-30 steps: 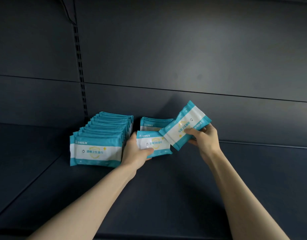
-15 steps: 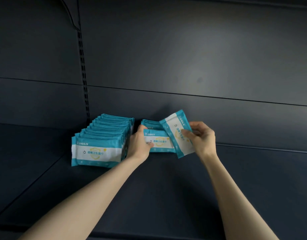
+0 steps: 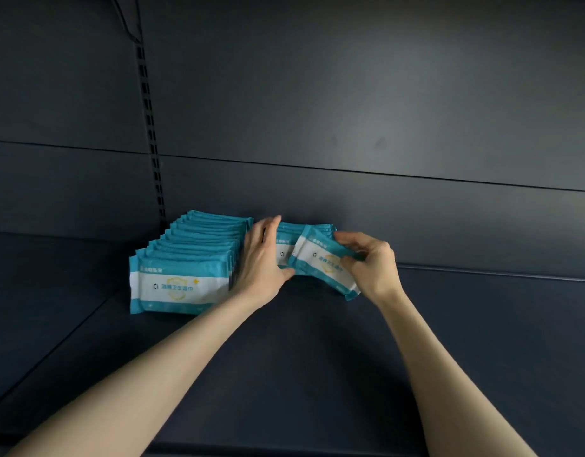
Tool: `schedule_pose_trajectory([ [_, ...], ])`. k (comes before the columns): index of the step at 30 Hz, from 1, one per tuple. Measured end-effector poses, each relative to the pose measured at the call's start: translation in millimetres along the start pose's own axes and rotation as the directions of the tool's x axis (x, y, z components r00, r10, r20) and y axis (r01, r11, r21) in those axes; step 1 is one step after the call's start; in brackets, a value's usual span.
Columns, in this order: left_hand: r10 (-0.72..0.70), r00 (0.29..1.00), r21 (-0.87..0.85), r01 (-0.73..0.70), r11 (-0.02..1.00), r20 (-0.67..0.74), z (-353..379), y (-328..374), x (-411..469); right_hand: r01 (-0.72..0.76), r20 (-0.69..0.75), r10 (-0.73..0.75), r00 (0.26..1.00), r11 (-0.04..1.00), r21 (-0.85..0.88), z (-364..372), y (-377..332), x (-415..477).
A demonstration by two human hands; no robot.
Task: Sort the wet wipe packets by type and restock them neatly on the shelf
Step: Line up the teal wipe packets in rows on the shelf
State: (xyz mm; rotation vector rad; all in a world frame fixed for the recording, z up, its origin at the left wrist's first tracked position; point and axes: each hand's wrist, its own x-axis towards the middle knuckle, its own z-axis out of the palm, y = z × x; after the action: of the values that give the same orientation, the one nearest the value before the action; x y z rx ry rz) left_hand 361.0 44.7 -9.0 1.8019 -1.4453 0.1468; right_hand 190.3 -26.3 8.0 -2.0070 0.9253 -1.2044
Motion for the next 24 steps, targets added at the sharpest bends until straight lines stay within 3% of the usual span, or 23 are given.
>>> schedule_pose_trajectory([
  [4, 0.166, 0.980, -0.057, -0.161, 0.985, 0.110, -12.1, 7.0, -1.6, 0.070, 0.056, -0.069, 0.996, 0.997, -0.015, 12.0, -3.6, -1.5],
  [7, 0.235, 0.960, 0.137, -0.256, 0.957, 0.151, -9.8, 7.6, 4.0, 0.007, 0.035, -0.005, 0.999, 0.998, -0.055, 18.3, -1.7, 0.5],
  [11, 0.209, 0.969, 0.353, -0.242, 0.904, 0.131, -7.7, 0.1, 8.1, -0.174, -0.031, 0.172, 0.985, 0.945, -0.279, 14.8, 11.0, 4.6],
  [16, 0.195, 0.976, 0.504, -0.215, 0.836, 0.094, -2.5, 1.4, 13.0, -0.240, -0.019, 0.240, 0.971, 0.962, -0.133, 22.2, 12.9, 5.2],
  [19, 0.214, 0.965, 0.524, -0.261, 0.811, 0.150, 0.1, 0.3, 16.0, -0.230, -0.035, 0.228, 0.973, 0.968, -0.099, 26.2, 11.2, 7.8],
  [24, 0.144, 0.956, 0.545, -0.265, 0.796, 0.255, 2.4, -4.3, 19.5, -0.102, 0.025, 0.110, 0.994, 0.970, -0.222, 32.4, 15.8, 5.6],
])
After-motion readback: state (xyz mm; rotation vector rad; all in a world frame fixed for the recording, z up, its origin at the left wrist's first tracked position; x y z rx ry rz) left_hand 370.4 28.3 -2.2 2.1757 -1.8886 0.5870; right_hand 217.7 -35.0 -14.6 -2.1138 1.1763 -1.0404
